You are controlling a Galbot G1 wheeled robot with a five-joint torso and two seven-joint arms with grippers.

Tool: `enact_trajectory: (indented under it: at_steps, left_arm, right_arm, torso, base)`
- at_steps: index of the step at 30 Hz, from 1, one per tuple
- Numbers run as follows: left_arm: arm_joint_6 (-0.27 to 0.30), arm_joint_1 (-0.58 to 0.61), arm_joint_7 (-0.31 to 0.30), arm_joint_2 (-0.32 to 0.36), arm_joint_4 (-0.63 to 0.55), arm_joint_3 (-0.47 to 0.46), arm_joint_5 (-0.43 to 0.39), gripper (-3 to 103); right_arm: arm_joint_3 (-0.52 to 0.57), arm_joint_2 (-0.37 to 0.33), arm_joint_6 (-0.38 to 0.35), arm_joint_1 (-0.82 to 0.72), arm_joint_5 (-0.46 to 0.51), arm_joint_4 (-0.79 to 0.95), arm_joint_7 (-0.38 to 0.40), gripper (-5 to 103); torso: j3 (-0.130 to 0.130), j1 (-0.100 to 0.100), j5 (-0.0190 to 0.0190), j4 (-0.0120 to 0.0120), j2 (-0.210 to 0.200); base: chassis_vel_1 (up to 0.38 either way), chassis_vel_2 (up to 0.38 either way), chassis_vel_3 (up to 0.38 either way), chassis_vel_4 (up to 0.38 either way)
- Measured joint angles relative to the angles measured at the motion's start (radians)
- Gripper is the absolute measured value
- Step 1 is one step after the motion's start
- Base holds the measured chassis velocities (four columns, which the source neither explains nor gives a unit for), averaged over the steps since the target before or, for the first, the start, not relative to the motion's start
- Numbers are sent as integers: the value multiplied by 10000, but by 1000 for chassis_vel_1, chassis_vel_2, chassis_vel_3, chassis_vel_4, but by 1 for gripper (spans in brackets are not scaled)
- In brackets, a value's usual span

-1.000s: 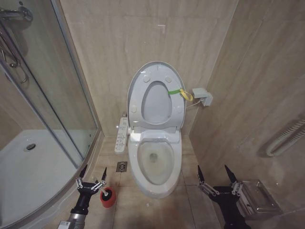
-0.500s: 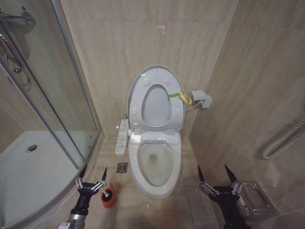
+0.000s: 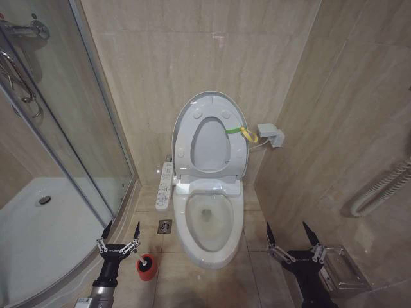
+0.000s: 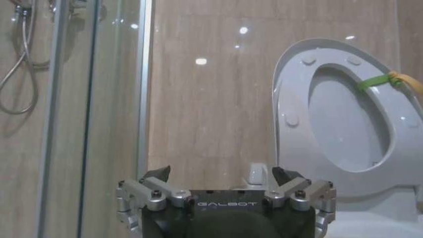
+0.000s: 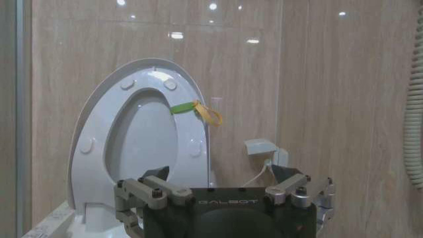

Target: Open the toilet lid, clean the toilet bowl with a toilet brush, close the toilet lid, and flush.

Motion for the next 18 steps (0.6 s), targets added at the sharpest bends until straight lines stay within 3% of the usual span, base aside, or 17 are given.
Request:
enact_trajectory:
  at_steps: [1,4,5,6,7,18]
  left_arm:
    - [365,162,-559,1,-278,126,179,102]
    - [2093,702,-2272,13,-1195,539,380,102]
    - [2093,702,-2272,13,-1195,539,380,102]
    - [2792,909,-2831,61,-1582,643,243,102]
    - [3261,1104,-3136,133,-1958,663,97,92]
    - [3768,1956,-3169,263,-3718,98,1080,96]
  right_arm:
    - [0,-1,0,0,0,0,0,100]
    - [0,0,0,0,0,0,0,100]
    - [0,0,0,0,0,0,0,100]
    - [0,0,0,0,0,0,1,100]
    - [0,0,0,0,0,0,1,100]
    - [0,0,0,0,0,0,0,100]
  torso:
    - [-1,0,1,0,-3]
    - [-9,-6,0,1,-16]
    - [-9,-6,0,1,-16]
    - [-14,-10,0,1,-21]
    - [-18,-13,1,1,-30]
    - [-41,-30,1,0,-71]
  base:
    - [0,0,0,0]
    - [0,0,0,0]
    - [0,0,0,0]
    - [0,0,0,0]
    - [0,0,0,0]
    - [0,0,0,0]
